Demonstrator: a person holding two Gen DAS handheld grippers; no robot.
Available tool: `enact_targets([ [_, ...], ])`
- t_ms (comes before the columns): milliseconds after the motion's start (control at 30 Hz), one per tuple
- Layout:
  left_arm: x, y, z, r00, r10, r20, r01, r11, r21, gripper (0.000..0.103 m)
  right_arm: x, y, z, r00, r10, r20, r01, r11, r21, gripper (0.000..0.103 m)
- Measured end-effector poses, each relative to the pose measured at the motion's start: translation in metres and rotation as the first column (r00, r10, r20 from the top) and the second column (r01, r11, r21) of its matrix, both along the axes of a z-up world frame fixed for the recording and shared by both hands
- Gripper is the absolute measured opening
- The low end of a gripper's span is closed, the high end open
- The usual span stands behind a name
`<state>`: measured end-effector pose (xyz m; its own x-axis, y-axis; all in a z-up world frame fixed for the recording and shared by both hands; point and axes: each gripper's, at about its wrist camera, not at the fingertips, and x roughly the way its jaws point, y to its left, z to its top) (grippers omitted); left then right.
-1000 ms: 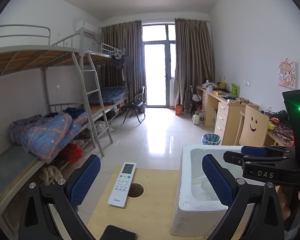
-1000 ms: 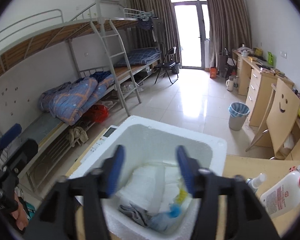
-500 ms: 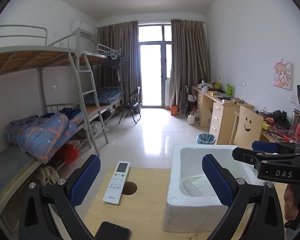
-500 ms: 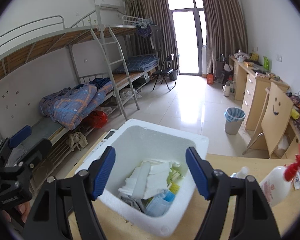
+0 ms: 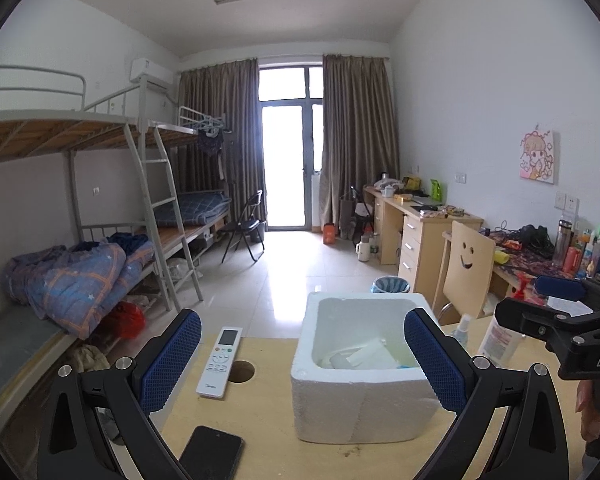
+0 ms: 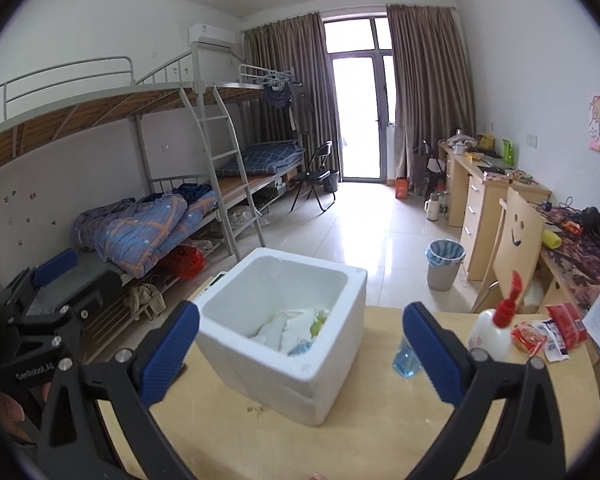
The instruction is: Organize soft objects
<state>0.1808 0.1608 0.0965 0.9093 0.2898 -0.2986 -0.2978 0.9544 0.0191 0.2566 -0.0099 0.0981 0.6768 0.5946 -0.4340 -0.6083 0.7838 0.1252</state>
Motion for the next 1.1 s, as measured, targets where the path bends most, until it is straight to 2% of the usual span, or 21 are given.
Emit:
enact_targets([
  [200,-0.027,-0.023,0.007,0.999,-0.027,0.023,0.027,1.0,0.014,0.102,-0.031,-0.027,0.007,0.999,-0.006,0.042,0.005,1.0,0.024,0.103],
  [433,-0.073,-0.051,0.007,0.995,-0.059,0.076,0.056,0.998,0.041,0.102,-0.071,-0.048,0.0,0.997,0.001,0.075,-0.005,0.999,0.054,0.103],
  [633,-0.099,-0.061,0.006,0.994,-0.043,0.097,0.039,0.998,0.041,0.102,-0.099,-0.062,-0.004,0.993,-0.003,0.118,-0.004,0.998,0.063,0.103],
  [1100,-0.166,-0.082,-0.036,0.987,-0.075,0.14,0.073,0.997,0.013,0.102,-0.157,-0.077,-0.037,0.969,0.0,0.248,-0.017,0.998,0.068,0.103],
])
